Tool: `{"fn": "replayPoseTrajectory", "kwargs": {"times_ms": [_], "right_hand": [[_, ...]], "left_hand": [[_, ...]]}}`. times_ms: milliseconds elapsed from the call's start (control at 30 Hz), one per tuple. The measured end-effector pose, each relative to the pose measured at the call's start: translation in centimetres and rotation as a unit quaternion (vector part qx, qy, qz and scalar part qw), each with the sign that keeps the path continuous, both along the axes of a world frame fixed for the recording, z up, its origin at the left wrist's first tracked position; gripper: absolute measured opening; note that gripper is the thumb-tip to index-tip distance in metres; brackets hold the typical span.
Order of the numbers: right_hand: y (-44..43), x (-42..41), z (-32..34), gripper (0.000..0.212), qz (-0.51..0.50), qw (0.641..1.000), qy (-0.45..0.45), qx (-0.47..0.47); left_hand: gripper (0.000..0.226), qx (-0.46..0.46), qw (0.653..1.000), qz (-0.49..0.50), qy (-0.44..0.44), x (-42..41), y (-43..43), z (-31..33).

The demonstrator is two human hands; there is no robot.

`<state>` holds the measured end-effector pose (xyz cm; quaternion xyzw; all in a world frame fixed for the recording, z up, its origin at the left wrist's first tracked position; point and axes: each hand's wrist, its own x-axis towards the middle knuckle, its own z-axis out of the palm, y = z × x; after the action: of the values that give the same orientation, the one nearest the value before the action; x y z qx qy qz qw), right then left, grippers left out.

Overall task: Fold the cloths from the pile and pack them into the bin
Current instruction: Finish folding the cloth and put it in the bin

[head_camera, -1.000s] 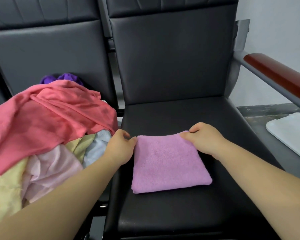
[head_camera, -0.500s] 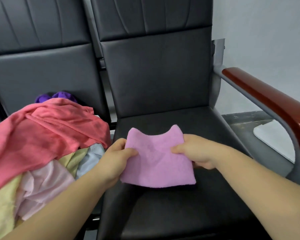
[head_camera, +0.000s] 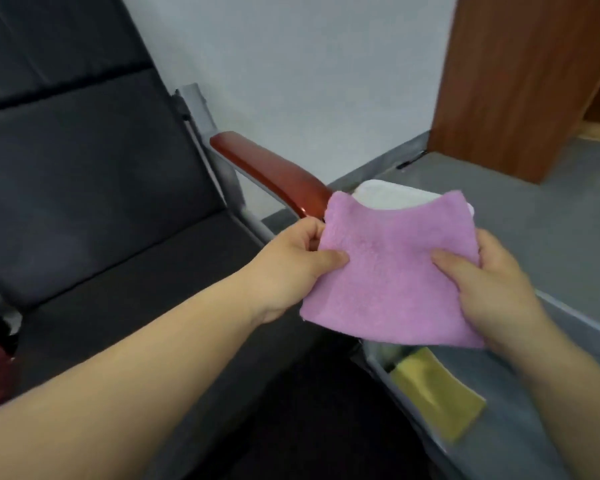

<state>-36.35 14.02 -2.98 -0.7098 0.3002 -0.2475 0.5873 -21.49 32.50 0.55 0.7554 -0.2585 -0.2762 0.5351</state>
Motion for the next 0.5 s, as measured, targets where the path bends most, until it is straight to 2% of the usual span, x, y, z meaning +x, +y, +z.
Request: {"fn": "replayPoseTrajectory", "kwargs": {"times_ms": [133, 200, 333, 367, 433, 500], "right_hand": [[-4.2, -5.7, -6.4, 0.010, -0.101, 0.992, 0.068, 0.032], [-4.5, -7.3, -8.9, 0.011, -0.126, 0.985, 0.108, 0.034], [-4.8, -9.3, -14.3, 0.020, -0.161, 0.970, 0.173, 0.065], [-4.9, -9.5, -15.5, 0.025, -0.154, 0.963, 0.205, 0.081], [-4.9, -9.6, -17.3, 0.047, -0.104, 0.941, 0.300, 0.114], [-5.4, -9.9, -18.5, 0.068, -0.044, 0.915, 0.387, 0.107]], "left_hand": [[0.025, 0.088, 0.992, -0.092, -0.009, -2.1, -9.0, -5.4], [0.018, 0.145, 0.981, -0.124, -0.043, -2.5, -11.5, -7.9], [0.020, 0.240, 0.953, -0.150, -0.110, -3.2, -15.4, -12.7], [0.023, 0.260, 0.946, -0.152, -0.118, -3.2, -15.9, -13.7], [0.037, 0.296, 0.937, -0.153, -0.108, -2.9, -15.8, -14.8], [0.046, 0.326, 0.928, -0.151, -0.101, -2.6, -15.2, -14.8]]}}
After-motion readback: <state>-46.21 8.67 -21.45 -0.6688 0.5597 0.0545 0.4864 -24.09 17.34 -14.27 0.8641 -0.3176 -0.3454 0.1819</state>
